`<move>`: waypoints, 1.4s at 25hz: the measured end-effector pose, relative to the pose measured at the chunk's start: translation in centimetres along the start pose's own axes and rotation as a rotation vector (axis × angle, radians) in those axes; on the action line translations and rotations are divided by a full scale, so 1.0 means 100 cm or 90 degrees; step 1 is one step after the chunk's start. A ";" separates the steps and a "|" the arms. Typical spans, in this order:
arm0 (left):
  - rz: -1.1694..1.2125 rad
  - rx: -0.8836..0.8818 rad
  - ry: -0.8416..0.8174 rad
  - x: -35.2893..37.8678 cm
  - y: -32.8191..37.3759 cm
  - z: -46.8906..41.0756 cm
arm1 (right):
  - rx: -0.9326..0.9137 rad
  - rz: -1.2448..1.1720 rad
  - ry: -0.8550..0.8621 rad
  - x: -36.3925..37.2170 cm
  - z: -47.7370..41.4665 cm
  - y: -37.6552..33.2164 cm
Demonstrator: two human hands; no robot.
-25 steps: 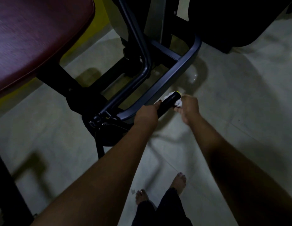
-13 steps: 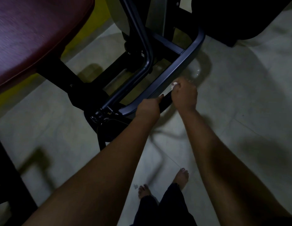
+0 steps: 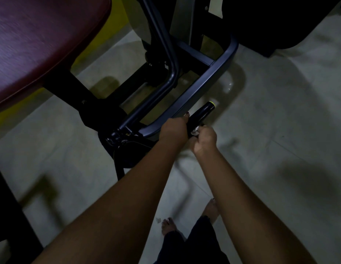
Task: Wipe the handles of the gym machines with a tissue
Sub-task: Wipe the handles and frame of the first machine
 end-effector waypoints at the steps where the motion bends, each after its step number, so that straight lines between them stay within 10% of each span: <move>1: 0.017 0.000 0.003 0.000 -0.002 -0.002 | -0.033 -0.028 0.014 0.004 -0.001 -0.009; 9: 0.106 0.035 0.050 0.001 -0.013 -0.005 | -0.540 0.403 0.029 -0.017 0.051 -0.019; 15: 0.149 0.038 0.037 0.000 -0.017 -0.006 | -0.108 -0.050 0.007 0.009 -0.014 -0.018; 19: 0.249 0.003 0.048 0.000 -0.026 -0.004 | 0.003 0.033 -0.029 -0.013 0.003 0.023; 27: 0.300 -0.048 0.053 0.011 -0.042 -0.008 | -0.601 0.401 0.086 -0.003 0.046 -0.055; 35: 0.335 -0.085 0.042 0.016 -0.048 -0.008 | -1.018 0.988 -0.301 0.040 0.076 -0.048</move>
Point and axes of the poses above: each hand's wrist, its own z-axis away from the middle knuckle, its own x-axis out of the palm, y = z × x, the point moved 9 cm from there along -z, towards the middle knuckle, and after that the axes turned 6 degrees about -z, right-handed, at the moved point
